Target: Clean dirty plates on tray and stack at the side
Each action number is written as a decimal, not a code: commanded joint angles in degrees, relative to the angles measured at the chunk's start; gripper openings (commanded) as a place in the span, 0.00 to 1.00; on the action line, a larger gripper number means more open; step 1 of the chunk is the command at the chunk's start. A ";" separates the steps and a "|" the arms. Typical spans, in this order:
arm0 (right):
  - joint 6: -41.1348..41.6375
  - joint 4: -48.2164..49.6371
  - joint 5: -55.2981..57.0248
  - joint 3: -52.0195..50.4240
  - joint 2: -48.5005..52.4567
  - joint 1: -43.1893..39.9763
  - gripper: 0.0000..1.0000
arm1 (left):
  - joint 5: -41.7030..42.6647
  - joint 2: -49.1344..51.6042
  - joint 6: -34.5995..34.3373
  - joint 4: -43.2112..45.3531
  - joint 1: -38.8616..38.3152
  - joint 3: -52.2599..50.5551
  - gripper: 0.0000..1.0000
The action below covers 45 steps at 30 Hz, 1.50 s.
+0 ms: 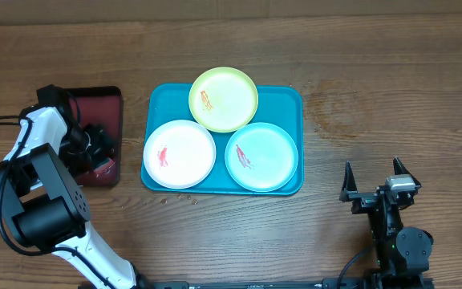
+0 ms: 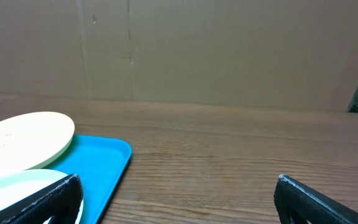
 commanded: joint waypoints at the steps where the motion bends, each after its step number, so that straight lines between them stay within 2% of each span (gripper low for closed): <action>1: -0.02 0.33 -0.26 -0.59 -0.68 -0.13 1.00 | -1.25 0.90 0.48 0.85 -0.26 -0.55 0.34; 2: -0.02 0.33 -0.26 -0.59 -0.68 -0.13 1.00 | -1.42 0.90 0.48 1.05 -0.26 -0.55 0.31; 3: -0.02 0.33 -0.26 -0.59 -0.68 -0.13 1.00 | -1.66 0.90 0.48 1.31 -0.26 -0.55 0.33; 4: -0.02 0.33 -0.26 -0.59 -0.68 -0.13 1.00 | -1.90 0.90 0.48 1.57 -0.26 -0.55 0.42; 5: -0.02 0.33 -0.26 -0.59 -0.68 -0.13 1.00 | -2.16 0.90 0.48 1.79 -0.26 -0.55 0.57; 6: -0.02 0.33 -0.26 -0.59 -0.68 -0.13 1.00 | -2.25 0.90 0.48 2.01 -0.26 -0.55 0.84; 7: -0.02 0.33 -0.26 -0.59 -0.68 -0.13 1.00 | -2.25 0.90 0.48 2.34 -0.26 -0.55 1.00; 10: -0.02 0.33 -0.26 -0.59 -0.68 -0.13 1.00 | -2.25 0.90 0.48 2.82 -0.26 -0.52 1.00; 11: -0.02 0.33 -0.26 -0.59 -0.68 -0.13 1.00 | -2.25 0.90 0.48 2.93 -0.26 -0.52 0.86; 12: -0.02 0.33 -0.26 -0.59 -0.68 -0.13 1.00 | -2.25 0.90 0.48 2.95 -0.26 -0.48 0.65; 14: -0.02 0.33 -0.26 -0.59 -0.68 -0.13 1.00 | -2.25 0.90 0.48 2.91 -0.26 -0.44 0.15; 15: -0.02 0.33 -0.26 -0.59 -0.68 -0.13 1.00 | -2.25 0.90 0.48 2.82 -0.26 -0.37 0.04; 19: -0.02 0.33 -0.26 -0.59 -0.68 -0.13 1.00 | -2.25 0.87 0.48 2.23 -0.26 0.35 0.04; 24: -0.02 0.33 -0.26 -0.59 -0.68 -0.13 1.00 | -2.25 0.87 0.48 -2.89 -0.26 4.72 0.04; 37: -0.02 0.33 -0.26 -0.59 -0.68 -0.13 1.00 | -2.23 -0.13 0.46 -24.52 -0.26 28.35 0.04; 41: -0.02 0.33 -0.26 -0.59 -0.68 -0.13 1.00 | -2.23 -1.66 0.46 -26.75 -0.35 32.04 0.04; 45: -0.02 0.33 -0.26 -0.59 -0.68 -0.13 1.00 | -3.45 -1.90 0.44 -25.68 -0.39 30.56 0.04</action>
